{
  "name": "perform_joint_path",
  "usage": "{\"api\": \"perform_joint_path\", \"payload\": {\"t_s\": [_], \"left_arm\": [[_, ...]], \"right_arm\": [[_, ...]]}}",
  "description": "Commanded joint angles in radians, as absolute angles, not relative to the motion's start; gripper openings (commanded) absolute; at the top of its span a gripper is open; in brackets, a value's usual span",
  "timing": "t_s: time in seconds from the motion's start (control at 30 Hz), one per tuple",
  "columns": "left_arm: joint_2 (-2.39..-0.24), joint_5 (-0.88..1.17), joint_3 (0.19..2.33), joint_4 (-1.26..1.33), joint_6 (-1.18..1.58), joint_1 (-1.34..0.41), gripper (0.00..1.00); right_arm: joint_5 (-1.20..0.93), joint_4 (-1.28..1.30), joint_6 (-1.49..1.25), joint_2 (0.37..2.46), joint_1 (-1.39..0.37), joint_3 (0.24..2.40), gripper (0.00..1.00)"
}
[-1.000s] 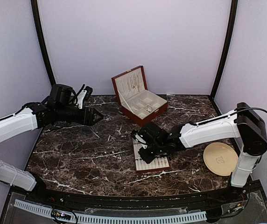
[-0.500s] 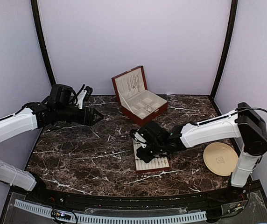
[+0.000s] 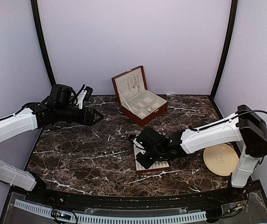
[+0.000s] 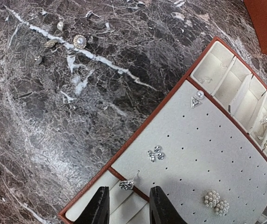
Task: Organize the mixed jewelry
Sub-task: Pick up the earring from the earring holder.
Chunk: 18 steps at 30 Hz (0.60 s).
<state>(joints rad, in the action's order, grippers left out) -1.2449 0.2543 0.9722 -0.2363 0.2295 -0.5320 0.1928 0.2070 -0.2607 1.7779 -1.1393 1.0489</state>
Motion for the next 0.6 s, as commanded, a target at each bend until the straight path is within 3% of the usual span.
{"api": "perform_joint_path", "payload": {"t_s": [0.0,0.57], "left_arm": [[-1.220,0.266,0.958,-0.242,0.232,-0.523,0.71],[-1.218,0.267,0.957,-0.242,0.232,-0.521,0.71]], "right_arm": [[0.250,0.186,-0.232,1.806,-1.151,1.079,0.31],[0.318,0.186,-0.190,1.850,-1.178,1.098,0.21]]}}
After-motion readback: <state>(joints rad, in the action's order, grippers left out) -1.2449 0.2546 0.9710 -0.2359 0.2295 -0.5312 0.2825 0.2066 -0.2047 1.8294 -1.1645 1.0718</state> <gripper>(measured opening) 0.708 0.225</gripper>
